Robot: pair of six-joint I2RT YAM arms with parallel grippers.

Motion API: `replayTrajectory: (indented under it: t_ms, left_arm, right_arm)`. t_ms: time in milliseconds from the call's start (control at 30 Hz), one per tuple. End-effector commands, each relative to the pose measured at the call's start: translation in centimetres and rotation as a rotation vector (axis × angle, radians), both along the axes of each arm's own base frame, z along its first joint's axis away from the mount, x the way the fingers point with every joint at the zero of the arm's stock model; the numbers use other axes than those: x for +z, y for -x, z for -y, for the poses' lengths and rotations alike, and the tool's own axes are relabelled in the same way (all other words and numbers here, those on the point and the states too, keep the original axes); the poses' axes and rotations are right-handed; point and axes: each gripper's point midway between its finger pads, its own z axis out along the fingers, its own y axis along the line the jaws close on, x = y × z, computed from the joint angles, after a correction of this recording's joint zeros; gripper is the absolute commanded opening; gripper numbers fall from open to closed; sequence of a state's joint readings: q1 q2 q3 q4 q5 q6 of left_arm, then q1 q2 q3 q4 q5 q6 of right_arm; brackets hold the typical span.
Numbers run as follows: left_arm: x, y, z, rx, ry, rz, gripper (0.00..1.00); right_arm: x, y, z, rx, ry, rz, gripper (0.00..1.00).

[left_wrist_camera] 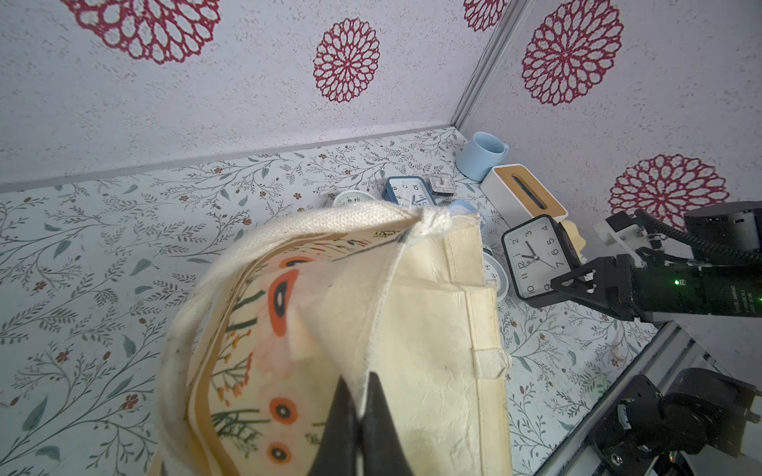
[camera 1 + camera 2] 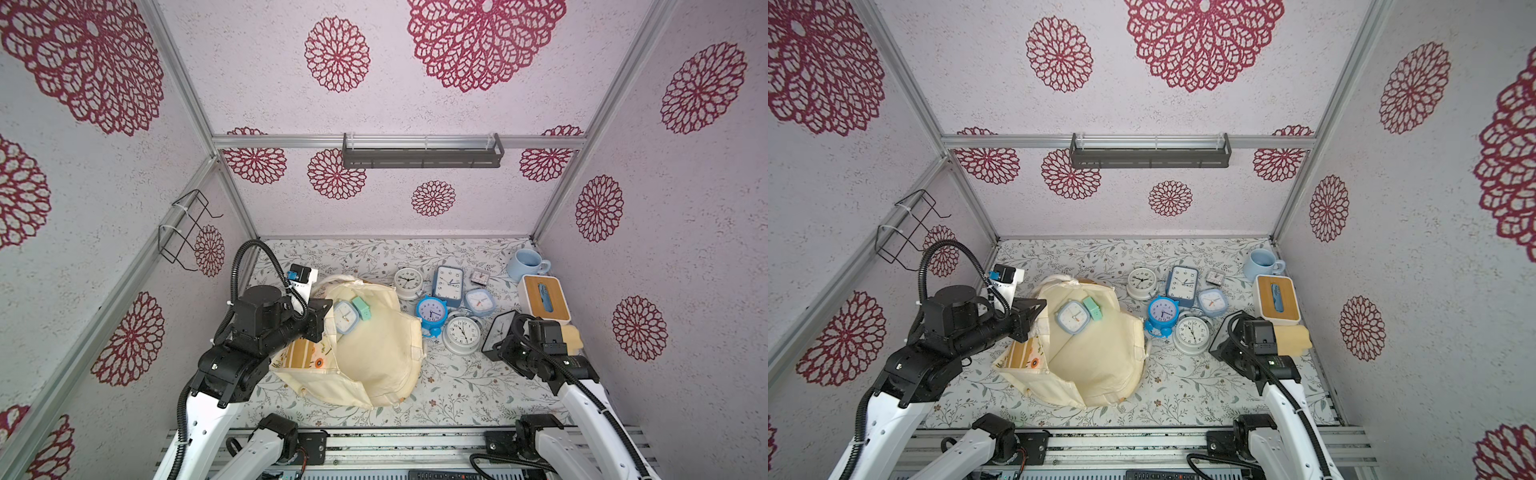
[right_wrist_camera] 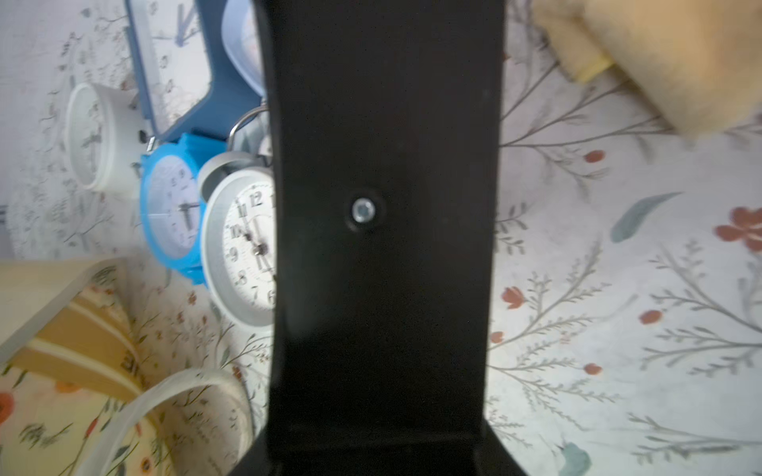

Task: Take the alarm clock out of the canvas bag
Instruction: Place the alarm at the center of the board.

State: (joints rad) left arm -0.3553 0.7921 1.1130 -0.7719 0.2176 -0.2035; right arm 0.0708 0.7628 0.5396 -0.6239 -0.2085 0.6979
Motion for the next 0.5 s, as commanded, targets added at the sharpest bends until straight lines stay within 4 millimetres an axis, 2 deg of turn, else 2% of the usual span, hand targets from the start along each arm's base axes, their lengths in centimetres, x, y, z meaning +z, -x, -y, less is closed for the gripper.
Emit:
replayTrajectory:
  t_ms: [0,33,133,200,300,467]
  left_arm:
    - [2.9,-0.4,0.6,-0.02,0.051,0.11,0.0]
    - [3.0,-0.4,0.6,-0.02,0.052,0.112,0.0]
    - [3.3,-0.4,0.5,-0.015,0.057,0.12,0.0]
    - [3.4,-0.4,0.6,-0.016,0.065,0.123,0.0]
    - [3.7,-0.4,0.7,-0.018,0.077,0.129,0.0]
    - [4.2,-0.2,0.8,-0.025,0.089,0.14,0.0]
  right_arm:
    - [-0.7,0.0,-1.8,0.029,-0.119,-0.024,0.33]
    - [-1.7,0.6,-1.8,0.013,-0.129,-0.072,0.34]
    - [-4.3,2.3,-1.4,-0.054,-0.136,-0.19,0.48]
    - [-5.4,3.3,-0.8,-0.106,-0.122,-0.234,0.65]
    - [-5.9,4.6,0.5,-0.169,-0.069,-0.269,0.87]
    - [-5.4,5.5,2.3,-0.25,0.004,-0.266,0.99]
